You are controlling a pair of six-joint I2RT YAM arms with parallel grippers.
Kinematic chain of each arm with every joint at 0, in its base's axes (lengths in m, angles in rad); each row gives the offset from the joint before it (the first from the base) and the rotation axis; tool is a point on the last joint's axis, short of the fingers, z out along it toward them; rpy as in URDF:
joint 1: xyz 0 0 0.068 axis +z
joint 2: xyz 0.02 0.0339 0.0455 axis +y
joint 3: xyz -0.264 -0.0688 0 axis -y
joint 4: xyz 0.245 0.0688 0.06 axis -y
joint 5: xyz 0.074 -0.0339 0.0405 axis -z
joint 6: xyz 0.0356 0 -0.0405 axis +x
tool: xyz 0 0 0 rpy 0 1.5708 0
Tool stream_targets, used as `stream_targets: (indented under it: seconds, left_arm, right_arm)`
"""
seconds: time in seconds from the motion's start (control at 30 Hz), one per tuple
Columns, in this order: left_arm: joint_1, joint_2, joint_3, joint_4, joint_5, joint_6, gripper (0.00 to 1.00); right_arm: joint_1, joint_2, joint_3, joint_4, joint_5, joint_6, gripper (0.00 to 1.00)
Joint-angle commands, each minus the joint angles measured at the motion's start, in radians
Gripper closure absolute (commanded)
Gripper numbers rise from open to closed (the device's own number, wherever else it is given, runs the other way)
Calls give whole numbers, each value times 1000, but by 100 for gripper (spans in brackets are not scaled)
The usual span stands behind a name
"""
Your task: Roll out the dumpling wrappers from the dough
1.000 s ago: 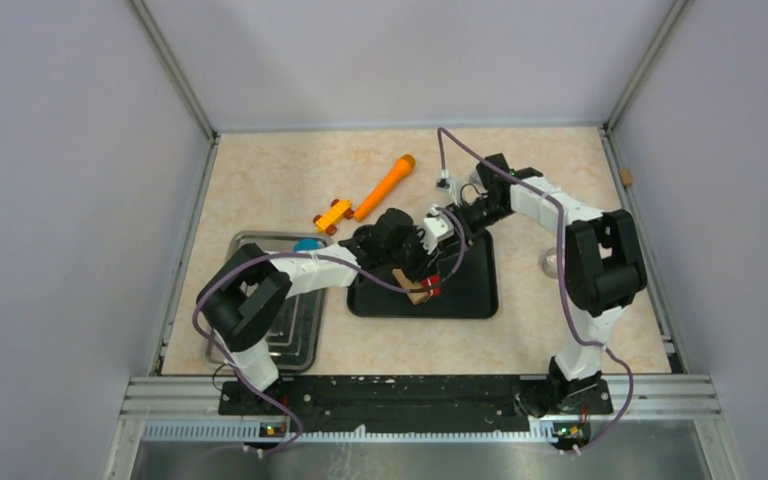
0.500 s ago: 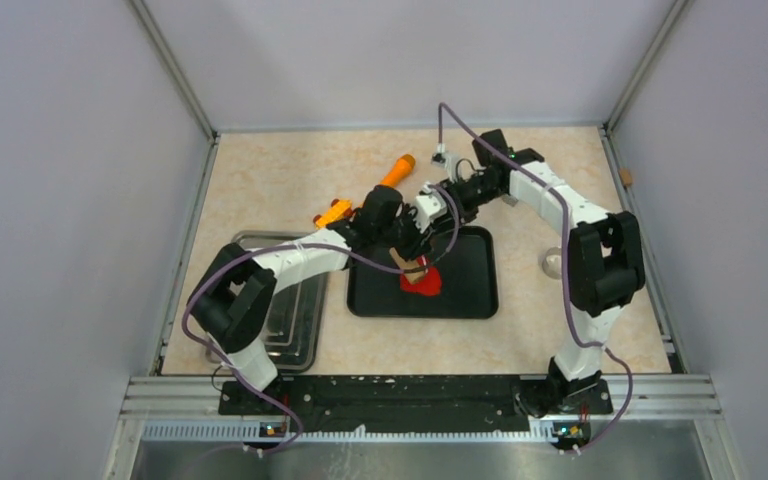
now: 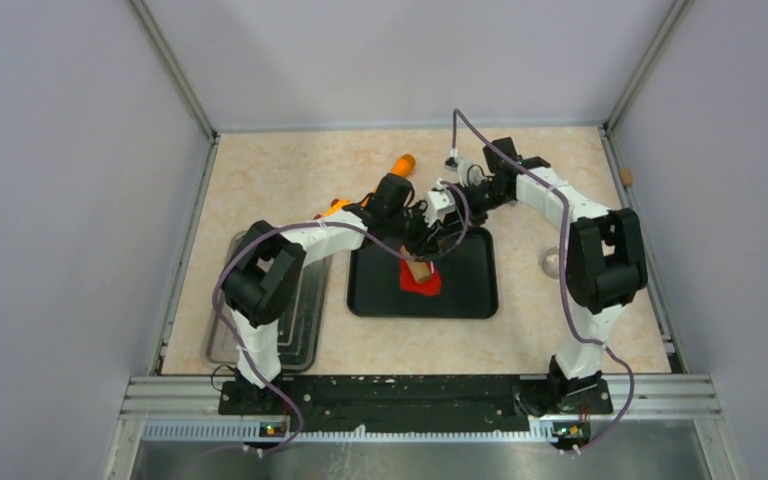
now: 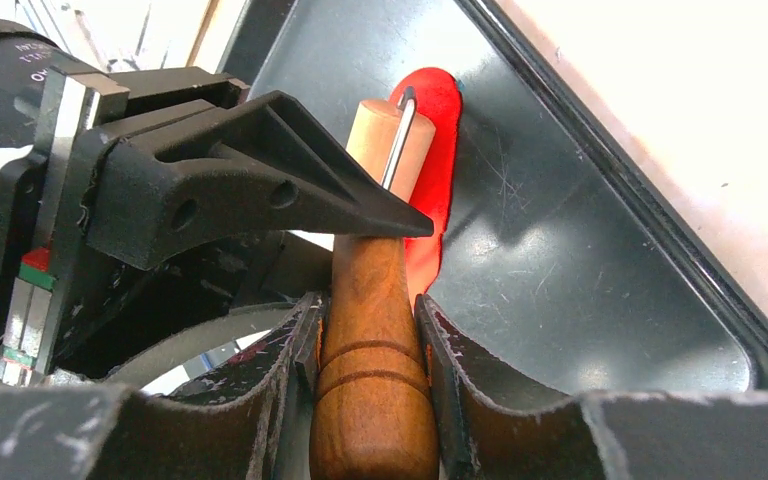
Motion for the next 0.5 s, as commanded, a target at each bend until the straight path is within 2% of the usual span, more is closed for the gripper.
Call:
stream_targets:
  seconds: [0.0,0.47]
  left_arm:
    - [21,4,-34,22,10,30,100]
    - [49,-30,-232,17,-13,5,100]
  right_arm:
    - [-5,10,-60,88,75,-9,100]
    - [54,101,-137,177,140,-5,100]
